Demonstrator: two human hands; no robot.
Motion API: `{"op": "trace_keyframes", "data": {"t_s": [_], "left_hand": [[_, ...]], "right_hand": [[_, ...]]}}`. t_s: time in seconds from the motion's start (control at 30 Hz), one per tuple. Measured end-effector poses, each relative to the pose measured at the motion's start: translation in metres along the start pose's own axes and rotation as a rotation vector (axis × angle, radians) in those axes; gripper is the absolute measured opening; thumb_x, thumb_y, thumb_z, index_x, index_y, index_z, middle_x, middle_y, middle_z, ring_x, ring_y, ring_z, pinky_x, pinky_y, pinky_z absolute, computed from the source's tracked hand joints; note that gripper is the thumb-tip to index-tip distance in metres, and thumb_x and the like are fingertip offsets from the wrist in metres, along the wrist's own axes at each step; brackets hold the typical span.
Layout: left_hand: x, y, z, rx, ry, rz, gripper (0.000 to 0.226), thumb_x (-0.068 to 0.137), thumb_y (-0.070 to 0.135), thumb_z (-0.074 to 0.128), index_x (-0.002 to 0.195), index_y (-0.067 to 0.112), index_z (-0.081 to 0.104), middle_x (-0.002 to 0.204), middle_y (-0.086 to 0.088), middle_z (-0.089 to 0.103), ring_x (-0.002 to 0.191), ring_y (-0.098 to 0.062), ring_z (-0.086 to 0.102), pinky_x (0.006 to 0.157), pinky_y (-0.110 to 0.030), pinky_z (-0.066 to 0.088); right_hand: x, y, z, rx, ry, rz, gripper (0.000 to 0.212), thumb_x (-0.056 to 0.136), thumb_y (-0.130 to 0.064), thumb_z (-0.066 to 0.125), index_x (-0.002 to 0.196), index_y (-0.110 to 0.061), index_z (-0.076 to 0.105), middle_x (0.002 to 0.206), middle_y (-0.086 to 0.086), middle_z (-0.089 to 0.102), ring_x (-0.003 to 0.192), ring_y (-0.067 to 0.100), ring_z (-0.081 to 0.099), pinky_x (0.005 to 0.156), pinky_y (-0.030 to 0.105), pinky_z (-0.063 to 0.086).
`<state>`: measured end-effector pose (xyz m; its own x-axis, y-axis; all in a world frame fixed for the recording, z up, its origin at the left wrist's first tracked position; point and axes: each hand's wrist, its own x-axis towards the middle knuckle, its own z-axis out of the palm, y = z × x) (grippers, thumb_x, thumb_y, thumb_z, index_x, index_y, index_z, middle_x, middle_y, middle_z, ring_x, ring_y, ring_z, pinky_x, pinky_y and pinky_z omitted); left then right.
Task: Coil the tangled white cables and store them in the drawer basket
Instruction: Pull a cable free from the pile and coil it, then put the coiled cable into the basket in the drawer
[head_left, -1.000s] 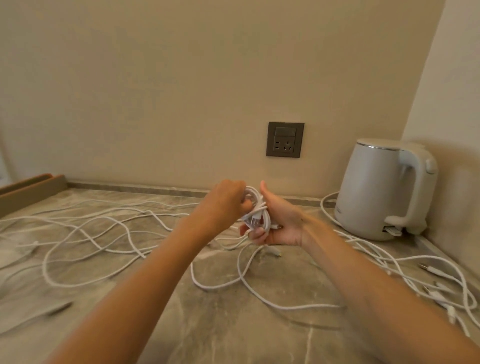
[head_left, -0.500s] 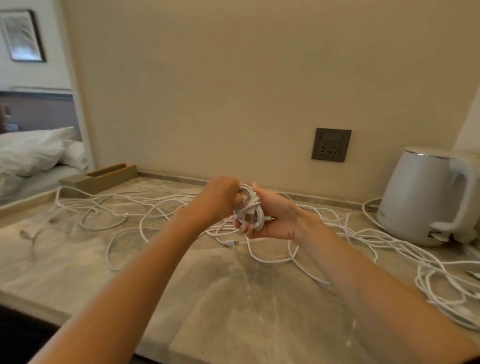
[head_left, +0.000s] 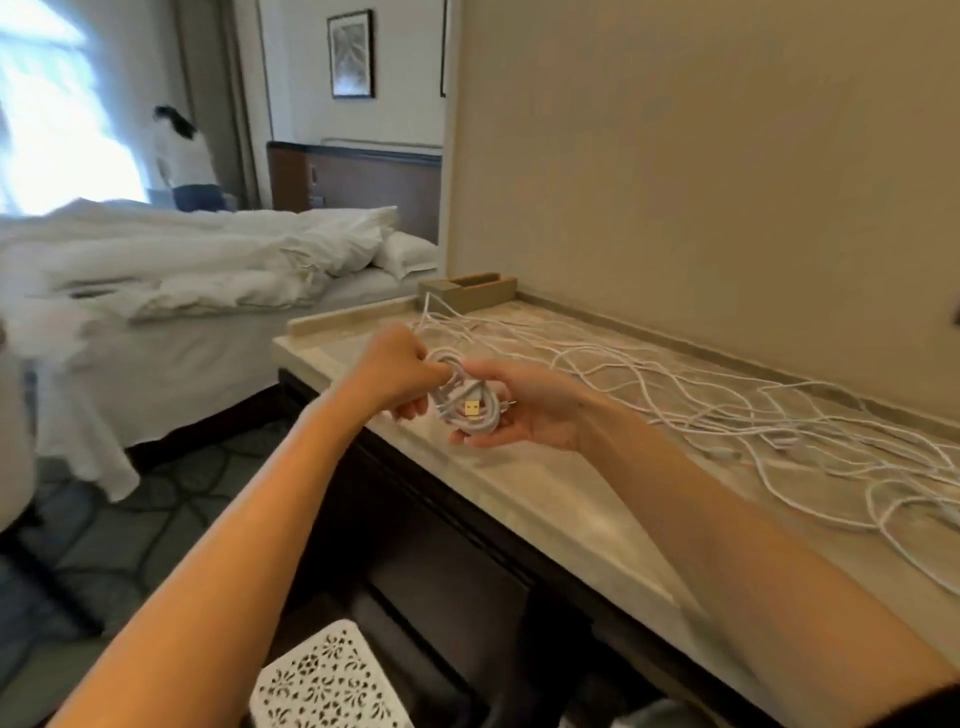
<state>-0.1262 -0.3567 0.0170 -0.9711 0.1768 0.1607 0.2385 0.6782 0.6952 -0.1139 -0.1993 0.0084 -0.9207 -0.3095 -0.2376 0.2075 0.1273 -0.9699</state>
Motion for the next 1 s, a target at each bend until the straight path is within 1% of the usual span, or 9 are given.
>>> {"op": "trace_keyframes", "data": {"t_s": [0.3, 0.4, 0.47, 0.6, 0.73, 0.8, 0.87, 0.9, 1.0], "left_hand": [[-0.069, -0.156, -0.058, -0.021, 0.096, -0.369, 0.021, 0.087, 0.016, 0.059, 0.069, 0.005, 0.059, 0.051, -0.008, 0.059, 0.031, -0.006, 0.048, 0.036, -0.018, 0.041], [-0.091, -0.202, -0.057, -0.021, 0.114, -0.484, 0.017, 0.087, 0.015, 0.059, 0.077, 0.002, 0.062, 0.056, -0.008, 0.061, 0.032, -0.003, 0.05, 0.036, -0.015, 0.041], [-0.104, -0.233, -0.056, -0.028, 0.131, -0.563, 0.016, 0.086, 0.013, 0.059, 0.075, 0.002, 0.063, 0.057, -0.008, 0.062, 0.037, -0.007, 0.054, 0.037, -0.015, 0.043], [-0.123, -0.287, -0.043, -0.018, 0.164, -0.67, 0.017, 0.085, 0.016, 0.059, 0.071, 0.006, 0.063, 0.061, -0.007, 0.061, 0.053, -0.017, 0.057, 0.046, -0.022, 0.046], [-0.135, -0.332, -0.025, 0.018, 0.161, -0.755, 0.02, 0.081, 0.021, 0.061, 0.063, 0.014, 0.056, 0.063, -0.005, 0.057, 0.061, -0.02, 0.056, 0.058, -0.027, 0.05], [-0.139, -0.352, -0.014, -0.016, 0.14, -0.793, 0.019, 0.081, 0.018, 0.061, 0.063, 0.015, 0.055, 0.065, -0.005, 0.057, 0.064, -0.019, 0.057, 0.058, -0.023, 0.052], [-0.145, -0.369, -0.003, -0.033, 0.12, -0.831, 0.02, 0.08, 0.014, 0.061, 0.062, 0.017, 0.052, 0.064, -0.001, 0.056, 0.063, -0.016, 0.054, 0.049, -0.022, 0.044], [-0.146, -0.375, 0.002, -0.041, 0.11, -0.843, 0.02, 0.079, 0.011, 0.062, 0.063, 0.018, 0.052, 0.067, -0.001, 0.057, 0.063, -0.016, 0.055, 0.051, -0.022, 0.044], [-0.154, -0.403, 0.023, -0.117, 0.102, -0.912, 0.02, 0.076, 0.005, 0.063, 0.064, 0.018, 0.054, 0.082, -0.011, 0.066, 0.069, -0.024, 0.066, 0.067, -0.033, 0.057]], "right_hand": [[0.073, 0.052, 0.152, 0.034, -0.294, 0.192, 0.02, 0.094, -0.022, 0.056, 0.105, -0.007, 0.061, 0.099, 0.018, 0.063, 0.085, 0.028, 0.065, 0.067, 0.033, 0.059], [0.096, 0.084, 0.189, 0.043, -0.325, 0.267, 0.028, 0.092, -0.017, 0.059, 0.117, -0.004, 0.06, 0.112, 0.02, 0.062, 0.1, 0.027, 0.063, 0.084, 0.04, 0.056], [0.109, 0.105, 0.213, 0.031, -0.33, 0.332, 0.025, 0.09, -0.014, 0.061, 0.113, -0.004, 0.06, 0.106, 0.019, 0.063, 0.103, 0.028, 0.063, 0.092, 0.042, 0.052], [0.127, 0.141, 0.246, -0.007, -0.334, 0.421, 0.013, 0.091, -0.01, 0.06, 0.102, -0.005, 0.06, 0.091, 0.014, 0.064, 0.093, 0.024, 0.065, 0.084, 0.035, 0.056], [0.149, 0.18, 0.273, -0.024, -0.329, 0.517, 0.018, 0.09, -0.008, 0.06, 0.107, -0.002, 0.06, 0.09, 0.014, 0.061, 0.095, 0.026, 0.063, 0.088, 0.039, 0.054], [0.156, 0.197, 0.283, -0.075, -0.322, 0.556, 0.017, 0.09, -0.008, 0.061, 0.106, -0.002, 0.06, 0.089, 0.013, 0.059, 0.086, 0.024, 0.064, 0.076, 0.034, 0.058], [0.16, 0.213, 0.29, -0.097, -0.334, 0.603, 0.002, 0.091, -0.008, 0.059, 0.091, -0.007, 0.06, 0.081, 0.01, 0.059, 0.074, 0.018, 0.061, 0.061, 0.028, 0.057], [0.161, 0.22, 0.291, -0.125, -0.331, 0.609, 0.007, 0.092, -0.009, 0.058, 0.085, -0.009, 0.059, 0.077, 0.008, 0.058, 0.07, 0.016, 0.06, 0.059, 0.026, 0.056], [0.169, 0.25, 0.298, -0.173, -0.308, 0.658, 0.009, 0.092, -0.012, 0.059, 0.083, -0.009, 0.056, 0.074, 0.008, 0.058, 0.068, 0.015, 0.058, 0.071, 0.029, 0.055]]}}
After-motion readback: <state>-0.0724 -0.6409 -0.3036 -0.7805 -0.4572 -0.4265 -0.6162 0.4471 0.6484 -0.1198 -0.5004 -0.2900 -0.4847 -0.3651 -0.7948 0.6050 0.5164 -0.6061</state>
